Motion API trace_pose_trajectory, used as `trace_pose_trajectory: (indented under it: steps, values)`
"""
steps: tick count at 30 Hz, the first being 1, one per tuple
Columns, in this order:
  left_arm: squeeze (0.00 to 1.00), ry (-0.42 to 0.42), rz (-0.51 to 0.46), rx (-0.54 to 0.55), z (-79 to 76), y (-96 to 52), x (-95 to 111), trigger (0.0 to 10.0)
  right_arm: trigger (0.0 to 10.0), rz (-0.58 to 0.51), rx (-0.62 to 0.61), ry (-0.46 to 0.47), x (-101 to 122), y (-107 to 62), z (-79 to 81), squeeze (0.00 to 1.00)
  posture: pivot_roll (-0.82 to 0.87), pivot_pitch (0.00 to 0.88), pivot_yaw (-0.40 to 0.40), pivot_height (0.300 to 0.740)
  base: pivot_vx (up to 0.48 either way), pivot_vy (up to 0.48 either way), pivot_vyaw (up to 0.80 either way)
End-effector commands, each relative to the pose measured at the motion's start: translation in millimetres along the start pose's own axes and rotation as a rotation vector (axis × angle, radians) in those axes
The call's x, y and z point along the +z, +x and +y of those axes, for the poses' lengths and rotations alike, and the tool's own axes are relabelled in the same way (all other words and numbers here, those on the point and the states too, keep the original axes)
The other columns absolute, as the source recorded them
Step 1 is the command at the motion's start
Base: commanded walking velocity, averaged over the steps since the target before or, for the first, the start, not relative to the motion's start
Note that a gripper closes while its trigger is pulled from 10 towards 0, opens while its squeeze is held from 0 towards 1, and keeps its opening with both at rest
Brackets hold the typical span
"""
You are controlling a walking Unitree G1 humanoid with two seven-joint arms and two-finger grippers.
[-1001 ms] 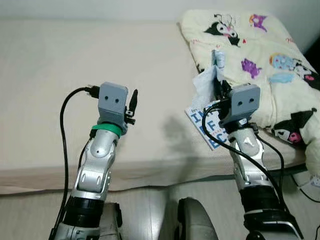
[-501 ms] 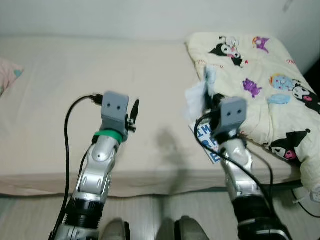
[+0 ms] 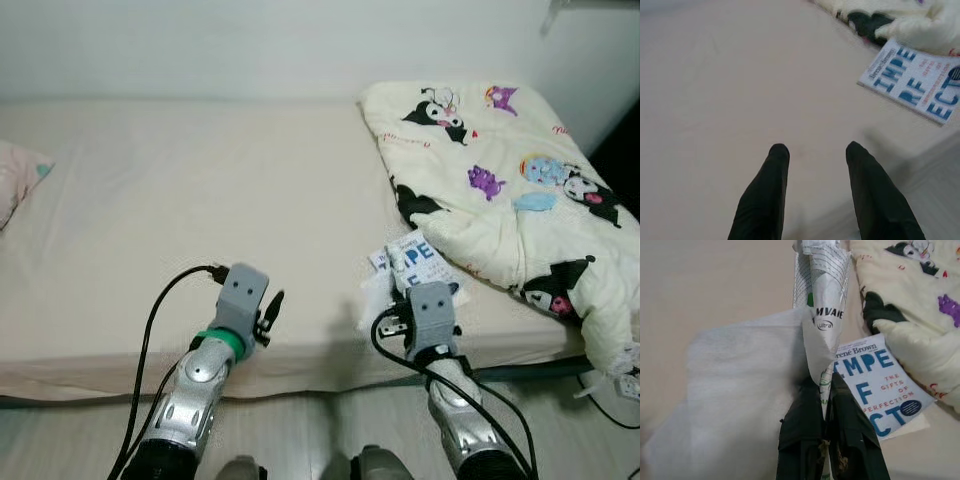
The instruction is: Clean up the room
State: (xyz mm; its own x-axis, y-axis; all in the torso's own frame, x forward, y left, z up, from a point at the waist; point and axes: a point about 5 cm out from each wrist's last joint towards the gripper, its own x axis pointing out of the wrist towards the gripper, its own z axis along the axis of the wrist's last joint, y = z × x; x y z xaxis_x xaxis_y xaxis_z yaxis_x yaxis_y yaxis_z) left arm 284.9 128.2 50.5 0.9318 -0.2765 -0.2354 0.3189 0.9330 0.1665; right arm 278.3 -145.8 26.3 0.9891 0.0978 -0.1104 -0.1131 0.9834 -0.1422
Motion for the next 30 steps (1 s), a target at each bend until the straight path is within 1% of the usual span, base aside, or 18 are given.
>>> trace_pose_trajectory:
  steps: [1,4,6,8,15,26,29,30]
  values:
    - [0.0,0.017,0.023,-0.009,-1.7,-0.3,-8.1,10.0,10.0,0.012,0.014,-0.001,-3.1,-0.4,8.5,0.0,-0.02,0.0,0.028,0.685,0.0,0.0,0.0]
    - [0.0,0.018,0.022,-0.011,-1.2,0.2,-8.6,10.0,10.0,0.005,0.021,0.0,-1.6,0.7,11.5,0.0,-0.02,0.0,0.028,0.685,0.0,0.0,0.0]
    - [0.0,0.016,0.009,-0.007,-1.7,2.4,-5.5,10.0,10.0,-0.023,0.038,0.008,5.2,4.6,16.4,0.0,-0.01,0.0,0.033,0.685,0.0,0.0,0.0]
    - [0.0,0.013,0.001,-0.005,-2.1,3.5,-3.1,10.0,10.0,-0.036,0.044,0.009,8.7,7.1,17.6,0.0,-0.02,0.0,0.039,0.685,0.0,0.0,0.0]
    - [0.0,-0.002,-0.026,0.003,-2.0,6.2,0.5,10.0,10.0,-0.08,0.04,0.005,18.8,15.4,15.6,0.0,-0.03,0.0,0.04,0.685,0.0,0.0,0.0]
    - [0.0,-0.037,-0.035,-0.001,-3.9,9.0,3.8,10.0,10.0,-0.095,0.017,0.007,19.0,12.8,8.9,0.0,-0.04,0.0,0.042,0.685,0.0,0.0,0.0]
    - [0.0,-0.057,-0.026,0.013,-1.0,9.8,3.8,10.0,10.0,-0.098,0.002,0.015,18.7,11.6,8.4,0.0,-0.03,0.0,0.045,0.685,0.0,0.0,0.0]
    - [0.0,-0.062,-0.019,0.031,2.5,10.4,4.1,10.0,10.0,-0.102,0.007,0.016,19.0,11.8,10.0,0.0,-0.02,0.0,0.042,0.685,0.0,0.0,0.0]
